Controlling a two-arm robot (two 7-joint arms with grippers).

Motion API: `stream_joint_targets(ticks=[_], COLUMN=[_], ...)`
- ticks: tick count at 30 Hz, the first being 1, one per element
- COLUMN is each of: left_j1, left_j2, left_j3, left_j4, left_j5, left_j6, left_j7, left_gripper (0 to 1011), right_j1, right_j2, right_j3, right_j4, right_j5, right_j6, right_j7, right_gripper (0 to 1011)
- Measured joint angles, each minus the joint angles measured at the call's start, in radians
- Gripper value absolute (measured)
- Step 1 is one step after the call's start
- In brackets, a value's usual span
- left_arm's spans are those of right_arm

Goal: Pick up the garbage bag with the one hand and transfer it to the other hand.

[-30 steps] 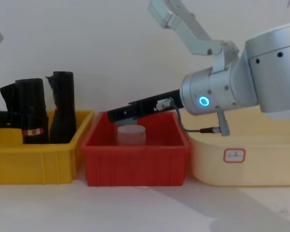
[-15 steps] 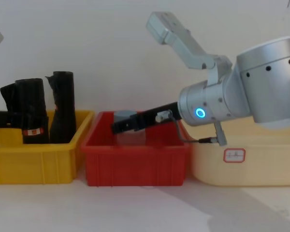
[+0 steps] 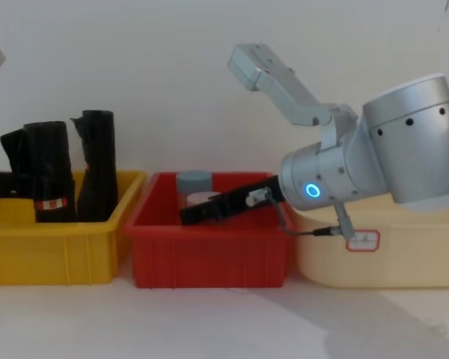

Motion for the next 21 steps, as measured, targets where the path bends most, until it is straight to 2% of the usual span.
stream_joint_targets(ticks=[7,12,19,21], left_j1=[0.0,0.0,0.0,0.0], left_j2=[0.0,0.0,0.0,0.0], left_j3=[0.0,0.0,0.0,0.0], left_j4=[0.0,0.0,0.0,0.0], left_j5=[0.0,0.0,0.0,0.0], left_j6=[0.0,0.0,0.0,0.0], left_j7=[0.0,0.0,0.0,0.0], left_gripper=[402,402,402,402], right_j1=[0.002,0.003,0.003,0.003], right_j2=[-0.003,-0.004,-0.006,-0.006], right_j3=[0.003,0.004,0.005,0.006], right_j4=[0.009,0.013,0.015,0.016], right_j5=[0.0,0.0,0.0,0.0], right_j6=[0.005,0.007,0.009,0.009], right_j7=[0.014,0.021,0.026,0.027], right_gripper=[981,893,687,664])
